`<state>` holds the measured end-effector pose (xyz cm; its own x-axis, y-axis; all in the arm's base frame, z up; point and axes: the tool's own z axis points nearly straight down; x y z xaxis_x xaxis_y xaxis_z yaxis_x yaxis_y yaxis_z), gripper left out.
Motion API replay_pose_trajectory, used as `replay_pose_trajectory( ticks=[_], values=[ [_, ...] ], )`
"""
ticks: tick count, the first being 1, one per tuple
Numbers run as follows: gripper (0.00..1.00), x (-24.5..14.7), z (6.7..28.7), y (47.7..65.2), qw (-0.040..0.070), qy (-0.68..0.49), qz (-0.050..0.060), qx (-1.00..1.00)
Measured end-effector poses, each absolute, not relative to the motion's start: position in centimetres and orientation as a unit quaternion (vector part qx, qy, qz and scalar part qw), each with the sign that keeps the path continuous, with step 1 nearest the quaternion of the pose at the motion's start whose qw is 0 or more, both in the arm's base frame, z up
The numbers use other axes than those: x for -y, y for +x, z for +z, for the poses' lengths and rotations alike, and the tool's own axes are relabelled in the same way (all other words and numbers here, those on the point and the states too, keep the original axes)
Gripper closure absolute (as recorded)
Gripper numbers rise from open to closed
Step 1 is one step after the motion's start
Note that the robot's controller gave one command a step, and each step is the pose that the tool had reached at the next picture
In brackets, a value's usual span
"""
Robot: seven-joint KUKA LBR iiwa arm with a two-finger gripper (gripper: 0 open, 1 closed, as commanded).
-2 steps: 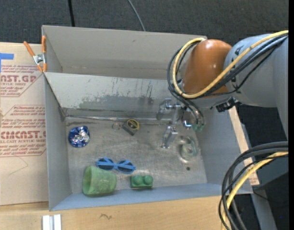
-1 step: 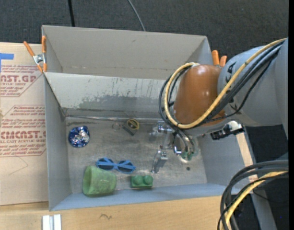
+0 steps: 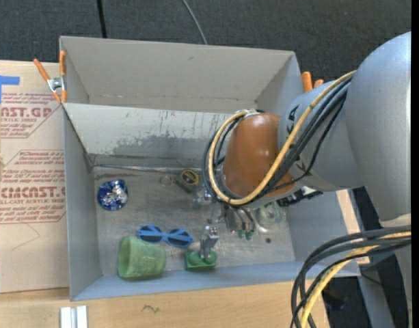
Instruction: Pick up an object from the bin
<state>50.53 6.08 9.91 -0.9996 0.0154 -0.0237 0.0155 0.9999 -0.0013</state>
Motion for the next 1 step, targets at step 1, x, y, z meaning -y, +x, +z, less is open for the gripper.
replay_pose_trajectory(
  ticks=[1],
  values=[
    [0.0, -9.91, 9.24, 50.59, 0.02, -0.072, 0.004, -0.997]
  ],
)
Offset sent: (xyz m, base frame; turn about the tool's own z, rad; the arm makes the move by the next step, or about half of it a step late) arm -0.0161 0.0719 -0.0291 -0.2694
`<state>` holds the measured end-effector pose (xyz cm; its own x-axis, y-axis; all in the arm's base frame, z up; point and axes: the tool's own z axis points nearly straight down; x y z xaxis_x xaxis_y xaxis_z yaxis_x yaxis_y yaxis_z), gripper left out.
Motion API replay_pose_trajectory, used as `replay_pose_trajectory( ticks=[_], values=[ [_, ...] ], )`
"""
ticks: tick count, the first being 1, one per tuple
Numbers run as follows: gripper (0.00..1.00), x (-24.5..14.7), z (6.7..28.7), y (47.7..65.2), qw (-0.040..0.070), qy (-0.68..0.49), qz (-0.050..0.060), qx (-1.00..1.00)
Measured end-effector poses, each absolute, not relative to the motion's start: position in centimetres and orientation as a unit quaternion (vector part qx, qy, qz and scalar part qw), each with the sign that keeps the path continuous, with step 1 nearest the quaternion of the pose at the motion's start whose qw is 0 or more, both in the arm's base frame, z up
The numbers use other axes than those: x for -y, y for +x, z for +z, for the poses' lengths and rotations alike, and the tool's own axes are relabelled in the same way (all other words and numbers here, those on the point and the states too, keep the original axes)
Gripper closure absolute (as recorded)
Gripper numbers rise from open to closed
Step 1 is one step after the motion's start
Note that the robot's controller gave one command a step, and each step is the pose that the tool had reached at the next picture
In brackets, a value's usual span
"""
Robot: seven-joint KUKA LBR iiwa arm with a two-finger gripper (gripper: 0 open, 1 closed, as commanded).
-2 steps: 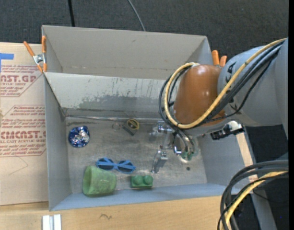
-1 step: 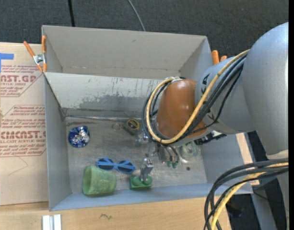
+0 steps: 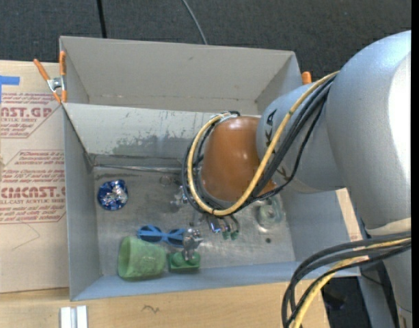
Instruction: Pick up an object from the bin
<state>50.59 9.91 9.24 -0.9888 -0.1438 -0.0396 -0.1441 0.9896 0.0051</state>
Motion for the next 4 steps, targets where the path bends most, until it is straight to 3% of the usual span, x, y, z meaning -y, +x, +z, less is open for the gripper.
replay_pose_trajectory(
  ticks=[1, 2, 3, 4],
  values=[
    [1.0, -10.0, 9.3, 49.8, -0.002, -0.077, 0.002, -0.997],
    [1.0, -3.8, 7.6, 52.7, 0.005, -0.229, 0.003, -0.974],
    [1.0, -2.5, 13.5, 56.6, 0.005, -0.185, 0.0, -0.983],
    [0.0, -2.6, 13.1, 56.4, 0.001, -0.186, 0.001, -0.983]
  ],
)
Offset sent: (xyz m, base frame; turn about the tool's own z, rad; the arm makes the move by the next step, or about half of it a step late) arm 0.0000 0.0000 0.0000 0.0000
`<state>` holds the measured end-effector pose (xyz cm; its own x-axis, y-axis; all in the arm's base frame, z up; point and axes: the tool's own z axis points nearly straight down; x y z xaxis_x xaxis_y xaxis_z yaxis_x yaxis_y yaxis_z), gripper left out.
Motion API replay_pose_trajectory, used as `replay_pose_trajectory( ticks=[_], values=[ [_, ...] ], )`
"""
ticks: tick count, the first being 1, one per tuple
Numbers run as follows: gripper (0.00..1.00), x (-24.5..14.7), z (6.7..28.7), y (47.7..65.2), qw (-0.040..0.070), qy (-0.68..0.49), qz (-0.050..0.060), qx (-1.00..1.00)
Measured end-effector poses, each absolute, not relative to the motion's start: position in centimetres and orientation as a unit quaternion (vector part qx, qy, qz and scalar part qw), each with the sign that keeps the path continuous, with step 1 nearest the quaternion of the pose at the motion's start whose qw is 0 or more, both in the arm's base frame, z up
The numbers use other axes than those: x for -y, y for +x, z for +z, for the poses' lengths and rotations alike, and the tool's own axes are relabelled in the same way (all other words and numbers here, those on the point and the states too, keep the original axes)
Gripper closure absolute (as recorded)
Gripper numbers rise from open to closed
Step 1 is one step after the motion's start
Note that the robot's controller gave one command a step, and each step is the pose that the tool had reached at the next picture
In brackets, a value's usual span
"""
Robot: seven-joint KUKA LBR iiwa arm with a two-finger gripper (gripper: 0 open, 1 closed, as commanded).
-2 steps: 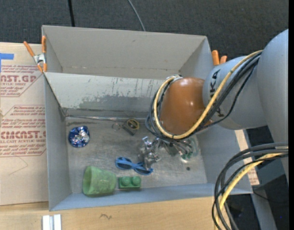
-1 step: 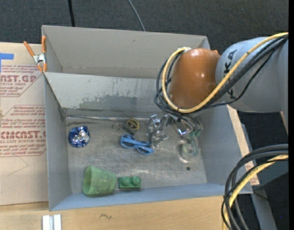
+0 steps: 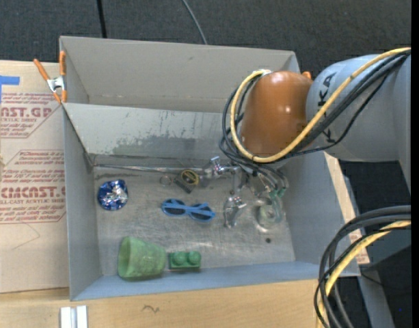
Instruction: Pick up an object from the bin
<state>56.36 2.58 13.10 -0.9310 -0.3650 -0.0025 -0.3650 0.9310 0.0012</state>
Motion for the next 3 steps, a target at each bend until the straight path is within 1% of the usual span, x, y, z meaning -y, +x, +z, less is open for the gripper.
replay_pose_trajectory(
  ticks=[1, 2, 3],
  values=[
    [0.0, -6.3, 8.0, 56.6, -0.001, -0.232, 0.002, -0.973],
    [1.0, -6.1, 8.2, 56.8, 0.002, -0.23, 0.001, -0.973],
    [1.0, -6.1, 21.9, 55.7, 0.005, -0.23, 0.0, -0.973]
  ],
)
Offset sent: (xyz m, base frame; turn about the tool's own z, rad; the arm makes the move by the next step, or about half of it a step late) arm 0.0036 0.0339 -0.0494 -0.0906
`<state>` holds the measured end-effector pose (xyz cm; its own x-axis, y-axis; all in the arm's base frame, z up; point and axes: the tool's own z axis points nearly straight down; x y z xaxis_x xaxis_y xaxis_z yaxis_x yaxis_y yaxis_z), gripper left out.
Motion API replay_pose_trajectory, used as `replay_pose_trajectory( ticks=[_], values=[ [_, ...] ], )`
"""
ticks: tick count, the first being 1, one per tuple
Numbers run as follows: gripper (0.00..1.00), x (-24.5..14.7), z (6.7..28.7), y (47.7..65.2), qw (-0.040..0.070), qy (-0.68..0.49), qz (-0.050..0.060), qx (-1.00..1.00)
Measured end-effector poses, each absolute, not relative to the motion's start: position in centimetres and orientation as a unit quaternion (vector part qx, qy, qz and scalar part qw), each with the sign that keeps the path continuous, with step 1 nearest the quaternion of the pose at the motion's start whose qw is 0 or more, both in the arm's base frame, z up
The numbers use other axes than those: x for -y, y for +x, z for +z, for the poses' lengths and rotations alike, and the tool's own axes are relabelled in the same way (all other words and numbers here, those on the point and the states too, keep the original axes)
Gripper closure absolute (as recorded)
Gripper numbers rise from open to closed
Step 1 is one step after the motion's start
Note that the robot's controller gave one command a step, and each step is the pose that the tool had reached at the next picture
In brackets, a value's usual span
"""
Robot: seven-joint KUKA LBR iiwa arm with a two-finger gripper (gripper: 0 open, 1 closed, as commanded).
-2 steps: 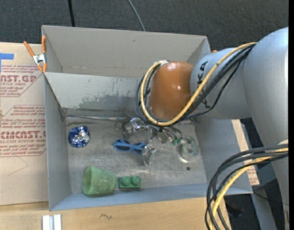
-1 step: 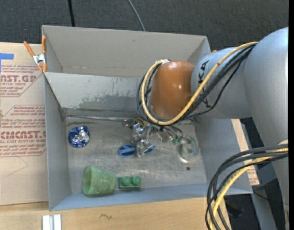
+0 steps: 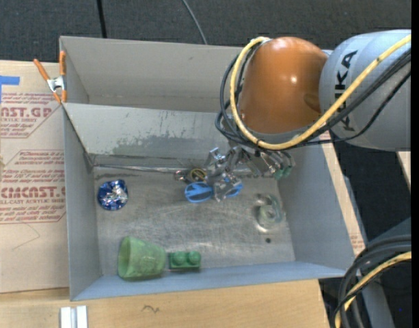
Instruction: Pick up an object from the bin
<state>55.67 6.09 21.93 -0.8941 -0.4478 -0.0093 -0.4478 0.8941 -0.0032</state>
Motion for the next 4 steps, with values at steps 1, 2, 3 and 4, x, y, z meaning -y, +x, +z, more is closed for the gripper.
replay_pose_trajectory(
  ticks=[1, 2, 3, 4],
  values=[
    [0.0, -6.1, 21.4, 55.6, 0.001, -0.23, 0.0, -0.973],
    [0.0, -4.6, 8.4, 54.5, -0.002, -0.392, 0.001, -0.92],
    [1.0, -4.7, 8.7, 54.6, 0.001, -0.392, 0.001, -0.92],
    [1.0, -0.5, 26.2, 54.3, 0.004, -0.532, -0.002, -0.847]
  ],
)
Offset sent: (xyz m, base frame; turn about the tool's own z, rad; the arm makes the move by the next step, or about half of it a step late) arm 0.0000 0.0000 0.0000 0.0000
